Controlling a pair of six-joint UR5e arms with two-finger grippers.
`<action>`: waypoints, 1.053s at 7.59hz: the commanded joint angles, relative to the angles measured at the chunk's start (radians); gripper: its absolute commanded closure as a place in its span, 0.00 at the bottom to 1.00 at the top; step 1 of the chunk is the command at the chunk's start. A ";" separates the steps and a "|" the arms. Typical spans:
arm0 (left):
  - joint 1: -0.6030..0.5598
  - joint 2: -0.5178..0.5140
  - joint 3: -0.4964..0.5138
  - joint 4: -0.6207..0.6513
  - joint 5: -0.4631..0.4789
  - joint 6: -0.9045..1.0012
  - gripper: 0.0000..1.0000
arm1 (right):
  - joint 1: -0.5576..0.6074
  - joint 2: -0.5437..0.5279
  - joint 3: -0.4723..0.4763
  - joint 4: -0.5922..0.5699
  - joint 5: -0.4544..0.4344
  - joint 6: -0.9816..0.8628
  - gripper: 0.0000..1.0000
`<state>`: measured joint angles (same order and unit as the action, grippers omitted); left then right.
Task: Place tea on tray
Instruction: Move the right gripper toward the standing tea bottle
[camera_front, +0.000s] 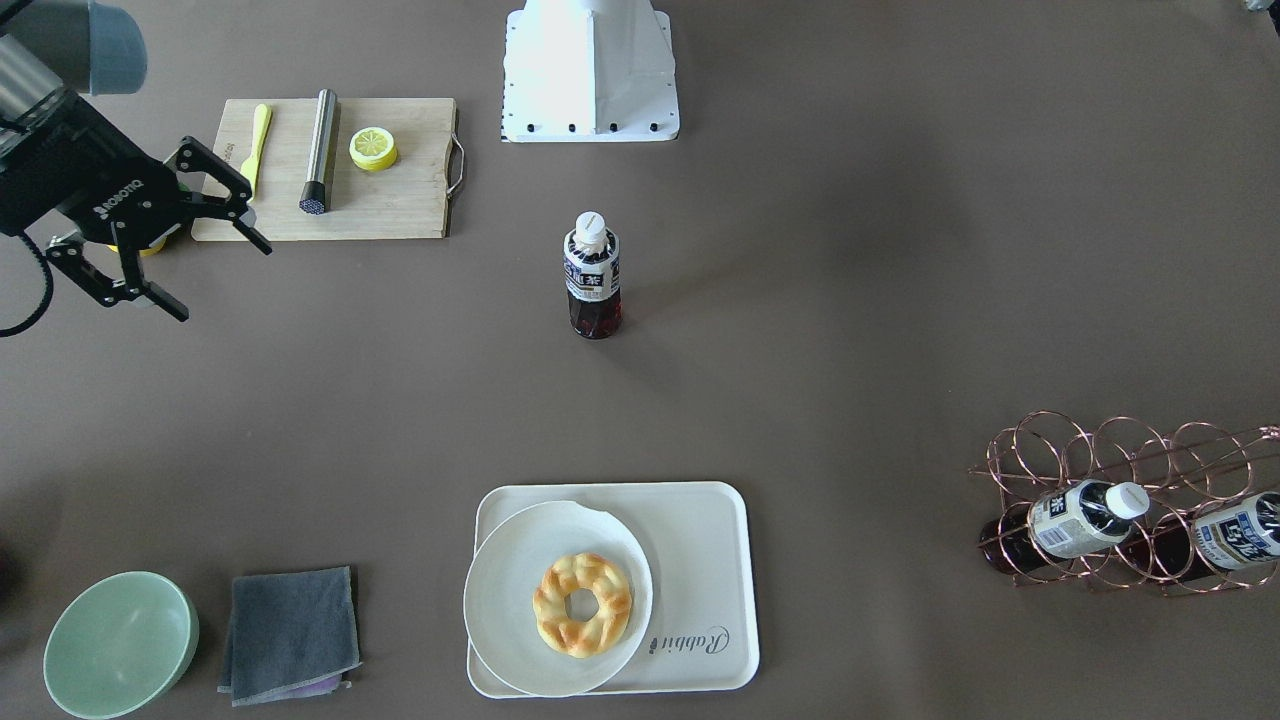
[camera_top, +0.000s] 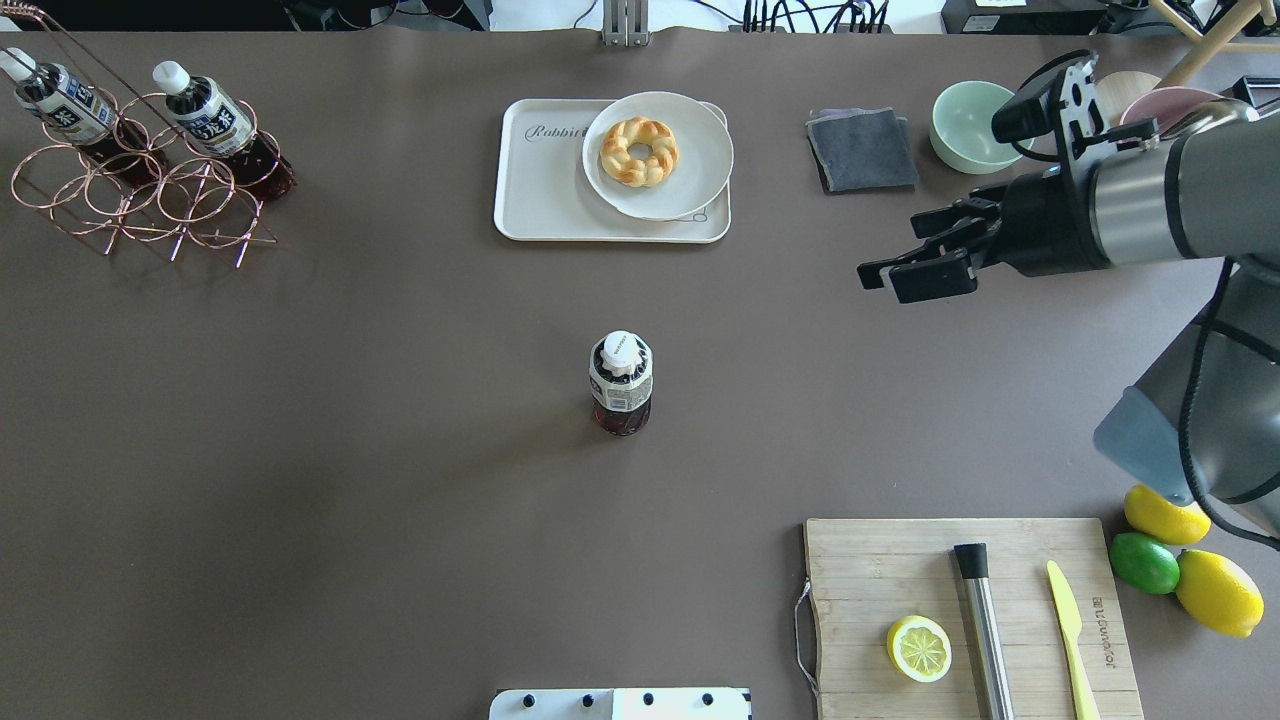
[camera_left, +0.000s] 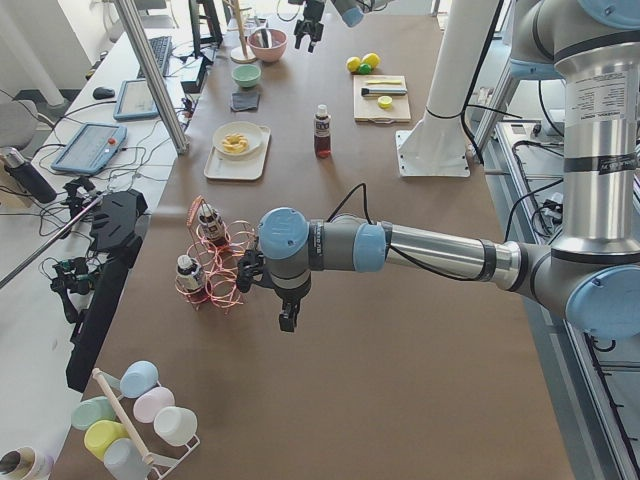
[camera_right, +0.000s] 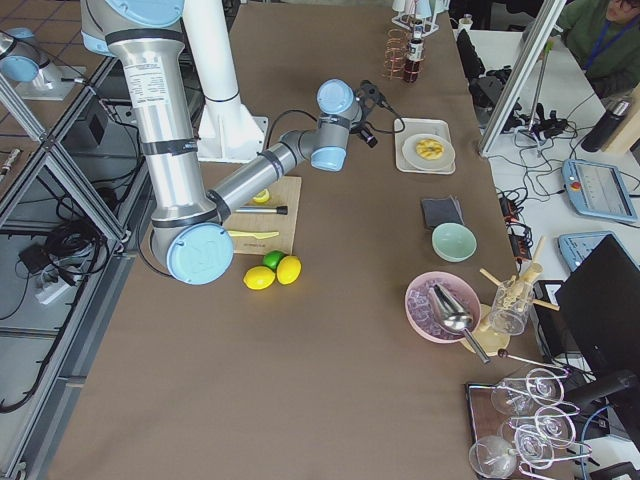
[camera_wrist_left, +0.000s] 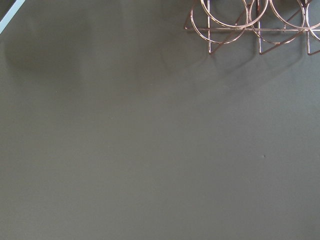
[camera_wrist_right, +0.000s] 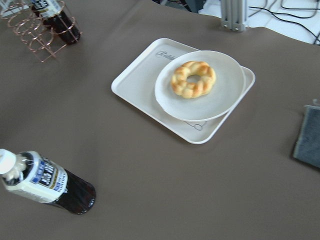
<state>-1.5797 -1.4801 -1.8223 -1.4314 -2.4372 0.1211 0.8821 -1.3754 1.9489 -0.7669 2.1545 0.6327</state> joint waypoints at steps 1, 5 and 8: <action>0.000 0.000 0.001 -0.003 0.000 0.002 0.01 | -0.241 0.067 0.005 0.129 -0.234 0.005 0.00; 0.000 0.012 0.004 -0.004 -0.006 0.003 0.01 | -0.541 0.157 0.004 0.127 -0.662 -0.056 0.00; -0.002 0.018 0.003 -0.004 -0.006 0.012 0.01 | -0.609 0.185 -0.028 0.123 -0.803 -0.094 0.01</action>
<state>-1.5808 -1.4650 -1.8199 -1.4369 -2.4435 0.1253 0.3134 -1.2123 1.9456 -0.6421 1.4404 0.5642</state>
